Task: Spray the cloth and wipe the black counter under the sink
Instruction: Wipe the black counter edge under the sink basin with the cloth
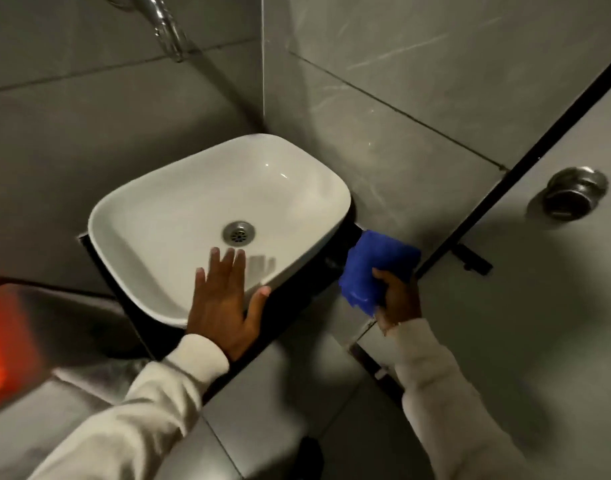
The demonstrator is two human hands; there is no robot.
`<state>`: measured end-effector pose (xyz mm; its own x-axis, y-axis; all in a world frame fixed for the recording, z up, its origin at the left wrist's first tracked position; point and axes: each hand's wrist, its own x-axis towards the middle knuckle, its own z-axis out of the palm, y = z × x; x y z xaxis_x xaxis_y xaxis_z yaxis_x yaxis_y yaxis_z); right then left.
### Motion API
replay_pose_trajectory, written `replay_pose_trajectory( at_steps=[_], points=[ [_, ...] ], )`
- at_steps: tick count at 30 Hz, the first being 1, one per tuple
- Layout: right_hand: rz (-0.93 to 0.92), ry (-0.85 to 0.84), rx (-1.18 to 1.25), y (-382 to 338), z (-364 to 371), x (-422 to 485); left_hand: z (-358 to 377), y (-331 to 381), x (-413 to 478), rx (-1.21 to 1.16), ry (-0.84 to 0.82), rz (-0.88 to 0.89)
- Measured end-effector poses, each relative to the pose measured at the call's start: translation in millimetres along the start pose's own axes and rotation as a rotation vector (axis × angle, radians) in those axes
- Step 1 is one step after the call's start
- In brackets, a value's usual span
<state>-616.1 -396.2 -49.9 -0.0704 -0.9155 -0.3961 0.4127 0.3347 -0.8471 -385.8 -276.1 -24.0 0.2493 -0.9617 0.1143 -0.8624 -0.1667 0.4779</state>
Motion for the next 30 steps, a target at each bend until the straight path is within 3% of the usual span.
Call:
replay_pose_trajectory(
  at_steps=[3,5,9,16,21,27,30],
  points=[
    [-0.381,-0.064,-0.559,-14.8,6.5,60.0,16.9,-4.8,17.2,0.326,-0.132,-0.033],
    [-0.525,-0.147,-0.987,-3.7,10.5,89.0,18.9,-10.9,25.7,0.382,-0.153,-0.035],
    [-0.385,-0.373,-1.603,40.8,7.6,110.2,19.9,-14.0,42.4,0.396,-0.154,-0.057],
    [-0.679,-0.317,-1.828,51.6,-3.8,145.4,23.9,-22.2,52.9,0.354,-0.187,-0.107],
    [-0.583,-0.287,-1.831,58.5,9.8,145.7,27.0,-20.9,52.5,0.291,-0.221,-0.150],
    [-0.705,-0.441,-1.924,56.5,-3.9,139.2,20.7,-18.3,50.1,0.288,-0.173,-0.093],
    [-0.627,-0.354,-1.934,46.4,8.5,153.7,9.5,-32.2,38.3,0.368,-0.156,-0.050]
  ],
)
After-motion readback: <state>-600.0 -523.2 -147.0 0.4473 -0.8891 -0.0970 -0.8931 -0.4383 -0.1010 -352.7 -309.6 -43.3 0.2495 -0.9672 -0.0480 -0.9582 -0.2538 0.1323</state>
